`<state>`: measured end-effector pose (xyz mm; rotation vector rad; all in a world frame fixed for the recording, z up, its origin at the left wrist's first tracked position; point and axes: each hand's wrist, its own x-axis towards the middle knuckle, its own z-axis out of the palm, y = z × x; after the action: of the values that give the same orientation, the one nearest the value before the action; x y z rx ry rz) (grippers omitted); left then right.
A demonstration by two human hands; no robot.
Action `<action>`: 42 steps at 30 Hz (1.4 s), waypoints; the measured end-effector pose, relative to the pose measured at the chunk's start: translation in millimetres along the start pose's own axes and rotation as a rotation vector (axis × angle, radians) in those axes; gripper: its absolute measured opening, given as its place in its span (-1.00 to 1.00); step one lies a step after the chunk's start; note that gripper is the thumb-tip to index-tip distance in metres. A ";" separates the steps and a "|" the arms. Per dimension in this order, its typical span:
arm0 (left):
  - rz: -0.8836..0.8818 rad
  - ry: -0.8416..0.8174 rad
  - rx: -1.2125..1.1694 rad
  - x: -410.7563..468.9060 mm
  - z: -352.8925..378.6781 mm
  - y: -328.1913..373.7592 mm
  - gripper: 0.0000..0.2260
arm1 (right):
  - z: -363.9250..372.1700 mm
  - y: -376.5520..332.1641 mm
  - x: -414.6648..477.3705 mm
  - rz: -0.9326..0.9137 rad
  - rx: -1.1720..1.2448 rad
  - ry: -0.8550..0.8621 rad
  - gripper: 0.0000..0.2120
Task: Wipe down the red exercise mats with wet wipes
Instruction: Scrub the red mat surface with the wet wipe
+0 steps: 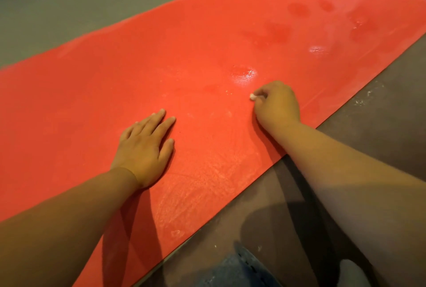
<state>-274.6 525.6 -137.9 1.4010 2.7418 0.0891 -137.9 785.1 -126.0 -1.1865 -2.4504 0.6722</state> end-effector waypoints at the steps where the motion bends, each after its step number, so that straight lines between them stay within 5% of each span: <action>1: 0.000 0.001 -0.002 -0.1 0.3 -0.2 -0.39 | 1.4 -4.0 -16.8 -0.092 0.004 -0.026 -0.84; 5: -0.001 0.011 0.011 0.1 0.9 -0.4 -0.38 | -11.5 -3.9 -68.6 -0.347 0.119 -0.204 -0.84; 9: -0.004 0.001 0.014 0.7 0.2 -0.1 -0.38 | -29.4 24.8 -6.8 0.050 0.174 0.128 -0.85; 13: -0.008 0.005 0.007 0.6 -0.3 -1.7 -0.40 | -23.5 36.1 55.1 0.256 0.068 0.113 -0.73; 20: -0.006 0.012 0.001 -1.6 -0.2 -1.1 -0.42 | 11.2 -21.1 -24.5 -0.210 0.004 -0.045 -0.79; 24: -0.008 0.013 0.000 -0.8 0.5 -0.9 -0.41 | -6.9 -23.1 -76.6 -0.557 0.050 -0.305 -0.83; 26: -0.006 0.010 0.007 0.3 0.6 -1.0 -0.41 | -15.6 -10.0 -46.4 -0.454 -0.024 -0.234 -0.82; 29: -0.008 0.005 -0.003 0.0 -0.2 -1.1 -0.41 | -24.5 14.7 18.6 0.066 -0.042 0.018 -0.81; 31: -0.008 0.005 -0.012 0.6 -0.9 -0.9 -0.41 | -12.2 4.4 28.4 0.200 0.019 0.026 -0.81; 38: -0.022 -0.002 -0.017 -1.5 -2.3 0.5 -0.38 | 29.9 -65.2 -92.0 -0.518 0.111 -0.286 -0.83; 42: -0.018 -0.001 -0.025 -0.9 -2.4 1.7 -0.36 | 8.6 -32.8 -27.7 -0.368 -0.018 -0.201 -0.83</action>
<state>-272.9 525.8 -135.4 1.3694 2.7422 0.1206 -146.6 743.0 -117.7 -0.6692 -2.7436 0.6856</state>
